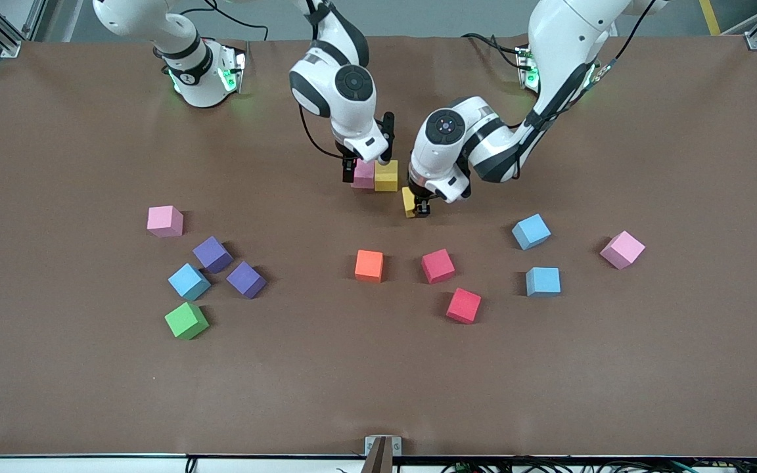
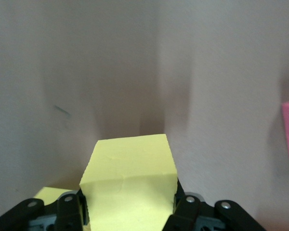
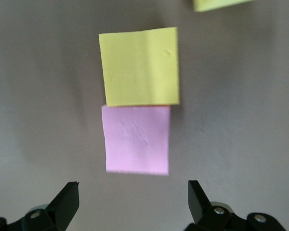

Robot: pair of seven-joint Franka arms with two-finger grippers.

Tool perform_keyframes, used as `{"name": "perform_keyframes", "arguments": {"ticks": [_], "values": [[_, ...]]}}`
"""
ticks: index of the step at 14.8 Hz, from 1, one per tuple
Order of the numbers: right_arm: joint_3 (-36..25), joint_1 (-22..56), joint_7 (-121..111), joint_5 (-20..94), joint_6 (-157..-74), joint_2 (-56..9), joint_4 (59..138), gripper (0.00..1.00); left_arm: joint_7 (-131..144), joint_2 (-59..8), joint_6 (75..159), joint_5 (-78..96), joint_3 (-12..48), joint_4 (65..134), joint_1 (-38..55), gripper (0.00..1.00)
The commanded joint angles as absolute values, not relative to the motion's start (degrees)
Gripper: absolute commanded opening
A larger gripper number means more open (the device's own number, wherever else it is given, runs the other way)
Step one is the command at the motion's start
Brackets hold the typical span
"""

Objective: Arrange 11 blocks into digit 3
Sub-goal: 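Release the yellow cube with the left gripper while the right gripper reaches purple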

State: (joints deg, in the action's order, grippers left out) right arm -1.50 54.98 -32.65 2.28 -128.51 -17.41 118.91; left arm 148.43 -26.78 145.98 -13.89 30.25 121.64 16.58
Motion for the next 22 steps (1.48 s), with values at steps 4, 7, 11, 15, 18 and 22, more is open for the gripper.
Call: {"name": "perform_keyframes", "arguments": {"ticks": [4, 7, 11, 15, 18, 22], "values": [[-4.1, 44.3, -32.3, 2.5, -119.5, -10.4, 116.9, 1.0, 152.5, -22.6, 151.7, -13.3, 33.2, 129.2, 16.4, 0.18], [-4.7, 37.5, -32.3, 1.7, -117.9, -10.8, 114.1, 1.0, 152.4, -22.2, 155.2, -14.0, 33.7, 131.9, 16.7, 0.18], [-4.6, 29.8, -32.0, 1.5, -119.7, -12.9, 113.0, 1.0, 151.6, -22.2, 157.3, -14.7, 34.7, 133.7, 16.7, 0.18], [-4.5, 25.6, -31.9, 2.4, -127.9, -19.1, 112.1, 1.0, 151.1, -22.8, 158.6, -16.3, 34.7, 133.6, 16.9, 0.18], [-4.5, 25.1, -31.9, 2.4, -129.8, -23.1, 109.8, 1.0, 151.2, -23.4, 158.9, -19.2, 34.7, 133.3, 16.8, 0.18], [-4.6, 23.3, -32.0, 2.2, -131.4, -27.7, 105.7, 1.0, 151.2, -24.1, 159.1, -21.5, 34.7, 133.3, 16.9, 0.19]]}}
